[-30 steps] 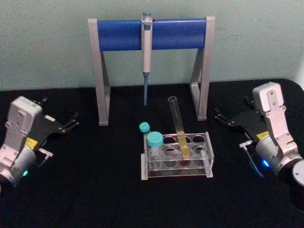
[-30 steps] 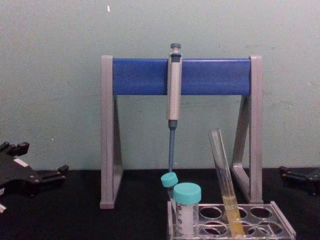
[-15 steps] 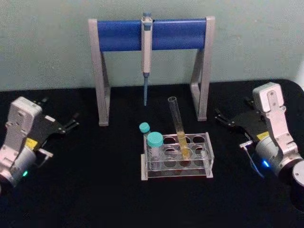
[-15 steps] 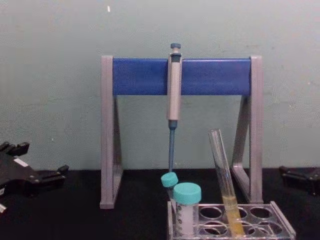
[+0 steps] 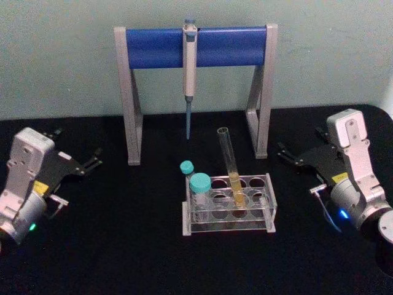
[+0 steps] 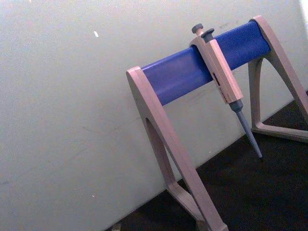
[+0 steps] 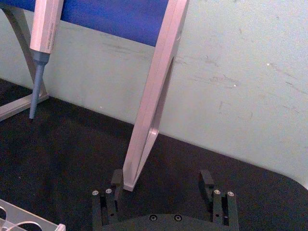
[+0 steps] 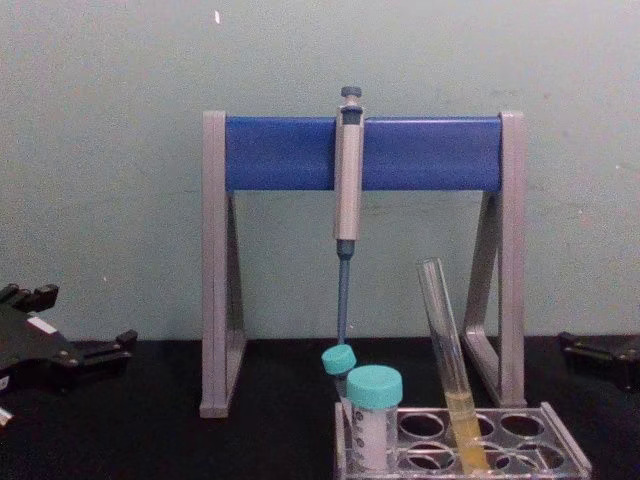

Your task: Pick up the test tube from the test tube rack, shake it, then place it back into the test tube rack.

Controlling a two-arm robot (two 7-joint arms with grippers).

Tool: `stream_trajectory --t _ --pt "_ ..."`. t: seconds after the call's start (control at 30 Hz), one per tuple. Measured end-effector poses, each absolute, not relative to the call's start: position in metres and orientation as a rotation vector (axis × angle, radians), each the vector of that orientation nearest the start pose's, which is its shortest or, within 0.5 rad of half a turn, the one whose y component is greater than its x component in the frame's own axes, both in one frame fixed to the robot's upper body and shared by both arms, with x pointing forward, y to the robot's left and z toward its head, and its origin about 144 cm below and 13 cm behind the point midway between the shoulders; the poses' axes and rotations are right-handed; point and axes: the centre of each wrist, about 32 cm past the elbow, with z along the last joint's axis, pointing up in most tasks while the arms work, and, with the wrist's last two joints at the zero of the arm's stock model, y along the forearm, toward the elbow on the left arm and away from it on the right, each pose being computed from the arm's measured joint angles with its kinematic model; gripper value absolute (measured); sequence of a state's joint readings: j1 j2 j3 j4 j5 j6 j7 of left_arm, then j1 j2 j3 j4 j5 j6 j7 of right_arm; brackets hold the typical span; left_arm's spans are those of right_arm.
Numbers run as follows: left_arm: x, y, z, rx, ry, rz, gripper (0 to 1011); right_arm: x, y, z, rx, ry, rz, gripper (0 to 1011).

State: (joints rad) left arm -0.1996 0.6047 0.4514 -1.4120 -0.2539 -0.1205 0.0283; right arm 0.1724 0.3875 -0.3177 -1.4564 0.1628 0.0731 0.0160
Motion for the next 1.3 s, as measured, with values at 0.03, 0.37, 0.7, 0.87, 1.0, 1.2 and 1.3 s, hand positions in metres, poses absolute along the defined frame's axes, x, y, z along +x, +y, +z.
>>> stream_trajectory --t 0.03,0.37,0.7,0.87,1.0,1.2,1.3 --pt "0.4886 0.3097 1.1398 0.305 -0.285 1.248 1002 0.4952 -0.2601 1.1498 -0.281 -0.13 -1.3 1000" --pt "0.4886 0.3097 1.1398 0.304 -0.285 1.248 1002 0.4952 -0.2601 1.1498 -0.282 -0.13 -1.3 1000" --pt "0.4886 0.3097 1.1398 0.305 -0.285 1.248 1001 0.4952 -0.2601 1.1498 -0.281 -0.13 -1.3 1000" --pt "0.4886 0.3097 1.1398 0.304 -0.285 1.248 1001 0.4952 -0.2601 1.1498 -0.281 -0.13 -1.3 1000" --pt "0.4886 0.3097 1.1398 0.304 -0.285 1.248 1001 0.4952 -0.2601 1.1498 -0.282 -0.13 -1.3 1000" --pt "0.4886 0.3097 1.1398 0.304 -0.285 1.248 1001 0.4952 -0.2601 1.1498 -0.282 -0.13 -1.3 1000" --pt "0.4886 0.3097 1.1398 0.304 -0.285 1.248 1001 0.4952 -0.2601 1.1498 -0.282 -0.13 -1.3 1000"
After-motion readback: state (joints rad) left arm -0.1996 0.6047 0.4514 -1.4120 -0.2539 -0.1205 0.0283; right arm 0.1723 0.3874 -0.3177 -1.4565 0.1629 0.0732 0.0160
